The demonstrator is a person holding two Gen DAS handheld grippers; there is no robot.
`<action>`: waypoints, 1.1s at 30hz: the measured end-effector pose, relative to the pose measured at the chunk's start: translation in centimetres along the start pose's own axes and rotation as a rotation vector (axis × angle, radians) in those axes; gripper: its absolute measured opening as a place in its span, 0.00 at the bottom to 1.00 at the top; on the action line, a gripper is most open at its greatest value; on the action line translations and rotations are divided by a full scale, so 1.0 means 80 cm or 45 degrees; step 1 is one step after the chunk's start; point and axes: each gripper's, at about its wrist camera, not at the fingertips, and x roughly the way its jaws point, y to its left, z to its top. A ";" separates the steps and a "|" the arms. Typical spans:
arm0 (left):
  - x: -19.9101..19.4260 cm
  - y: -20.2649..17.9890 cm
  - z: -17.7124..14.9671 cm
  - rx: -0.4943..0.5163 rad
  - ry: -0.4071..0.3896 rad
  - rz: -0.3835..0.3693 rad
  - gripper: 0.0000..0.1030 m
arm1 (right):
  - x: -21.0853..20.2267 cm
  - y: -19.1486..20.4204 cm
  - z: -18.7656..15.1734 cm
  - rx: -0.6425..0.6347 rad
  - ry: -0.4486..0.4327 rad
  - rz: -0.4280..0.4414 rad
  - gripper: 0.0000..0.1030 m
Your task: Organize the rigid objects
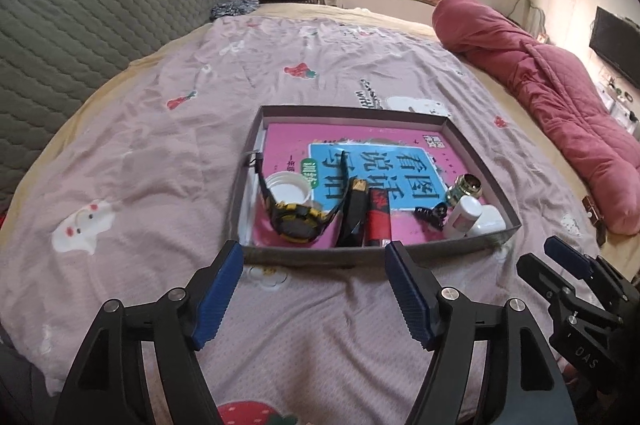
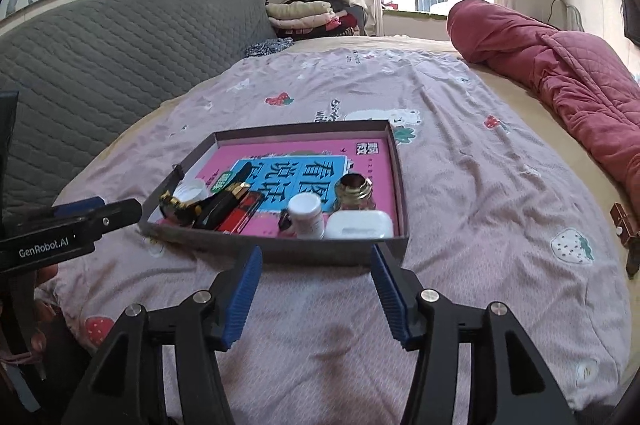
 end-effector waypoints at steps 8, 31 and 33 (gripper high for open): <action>-0.015 0.004 -0.024 -0.005 0.040 0.005 0.72 | -0.014 0.014 -0.014 0.034 0.042 -0.023 0.54; -0.006 -0.013 -0.063 0.026 0.133 -0.004 0.72 | -0.004 0.027 -0.039 -0.025 0.126 -0.055 0.54; -0.002 -0.013 -0.065 0.028 0.139 0.001 0.72 | -0.003 0.026 -0.040 -0.025 0.124 -0.054 0.54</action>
